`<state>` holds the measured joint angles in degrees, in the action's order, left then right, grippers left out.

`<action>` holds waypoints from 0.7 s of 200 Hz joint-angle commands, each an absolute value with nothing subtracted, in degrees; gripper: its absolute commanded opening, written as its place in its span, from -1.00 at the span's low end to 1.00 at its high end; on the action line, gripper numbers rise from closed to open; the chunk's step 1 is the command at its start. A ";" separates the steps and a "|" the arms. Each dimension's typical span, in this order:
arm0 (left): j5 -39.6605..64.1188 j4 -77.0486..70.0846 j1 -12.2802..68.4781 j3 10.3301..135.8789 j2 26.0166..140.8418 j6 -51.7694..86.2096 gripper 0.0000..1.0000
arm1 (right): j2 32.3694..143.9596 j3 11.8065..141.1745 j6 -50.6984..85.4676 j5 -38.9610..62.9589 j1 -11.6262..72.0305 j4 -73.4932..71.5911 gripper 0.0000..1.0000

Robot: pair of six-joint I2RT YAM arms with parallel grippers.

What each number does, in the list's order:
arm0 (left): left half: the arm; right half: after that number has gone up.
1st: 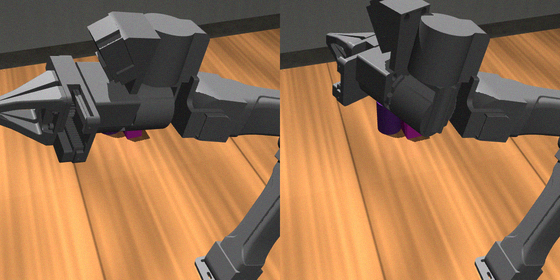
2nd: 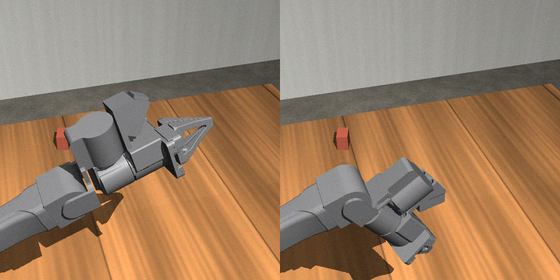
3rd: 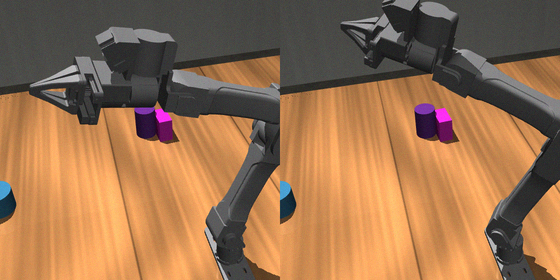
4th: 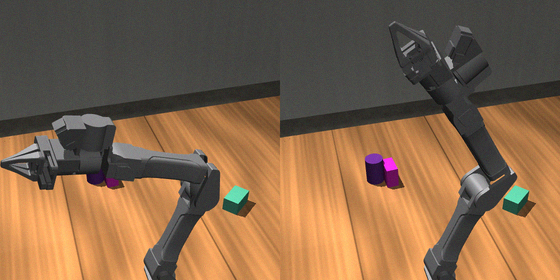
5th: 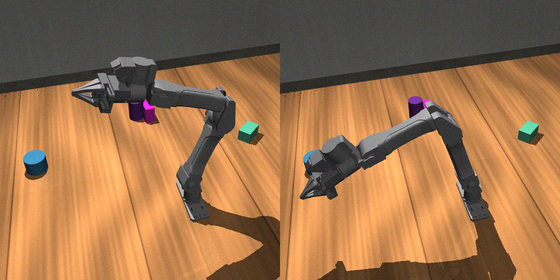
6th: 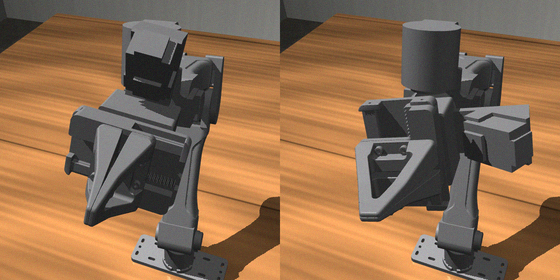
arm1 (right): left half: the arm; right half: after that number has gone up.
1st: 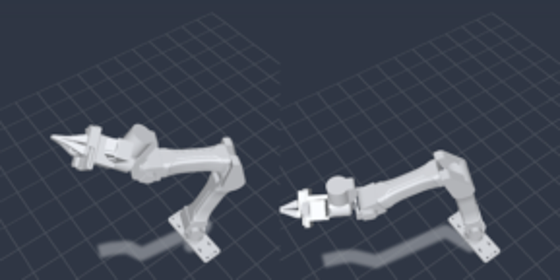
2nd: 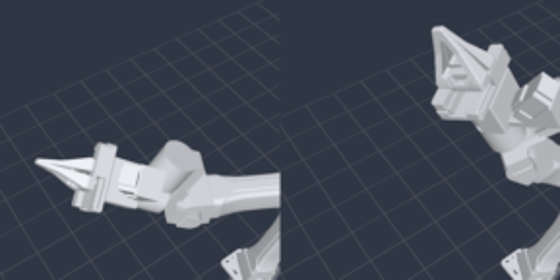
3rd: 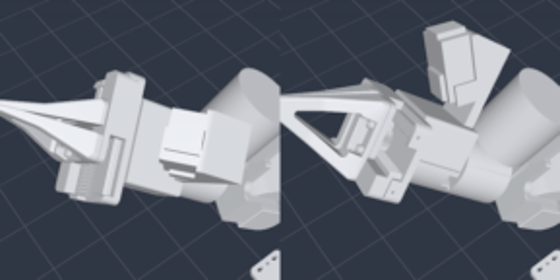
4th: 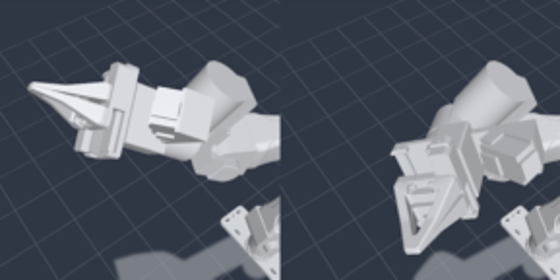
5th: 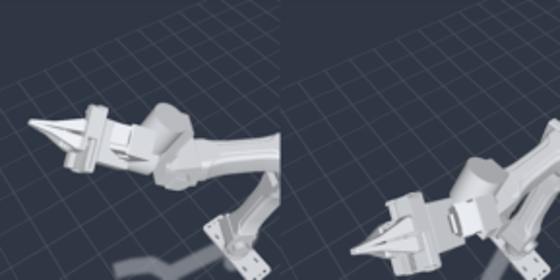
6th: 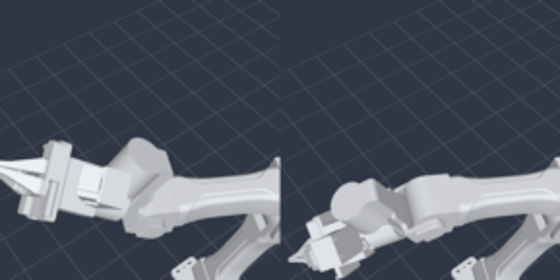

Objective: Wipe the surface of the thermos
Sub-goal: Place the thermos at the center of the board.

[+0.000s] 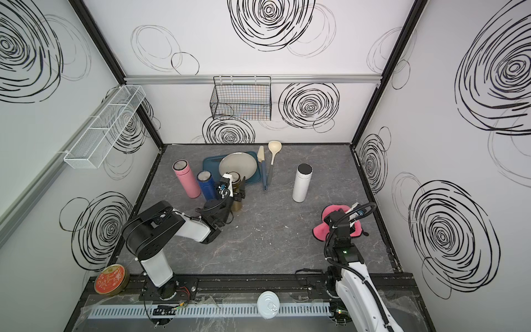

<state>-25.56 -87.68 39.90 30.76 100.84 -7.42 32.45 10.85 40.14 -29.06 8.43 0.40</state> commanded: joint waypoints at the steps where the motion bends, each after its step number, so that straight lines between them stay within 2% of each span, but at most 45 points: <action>1: -26.25 -96.53 42.03 30.33 96.10 -10.46 0.90 | 33.13 12.72 43.72 -32.18 8.17 3.55 -1.00; 22: -27.19 -93.51 44.09 30.54 92.78 -12.46 1.00 | 33.35 13.28 44.61 -32.66 8.13 5.20 -1.00; 62: -30.10 -89.35 48.70 29.77 85.57 -15.27 0.98 | 33.69 13.14 44.07 -31.75 8.04 4.42 -1.00; 79: -28.54 -81.15 51.69 30.04 79.28 -15.81 0.98 | 33.72 12.96 43.99 -31.47 8.15 4.23 -1.00; 111: -18.94 -67.66 53.52 30.77 68.98 -9.09 0.98 | 34.10 12.75 43.10 -30.10 8.13 2.92 -1.00; 140: -22.38 -57.78 54.34 34.41 65.78 0.69 0.98 | 34.91 13.10 42.79 -29.24 8.16 2.96 -1.00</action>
<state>-21.67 -69.12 53.65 30.46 67.18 -8.32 34.30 11.46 43.03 -29.80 8.38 3.64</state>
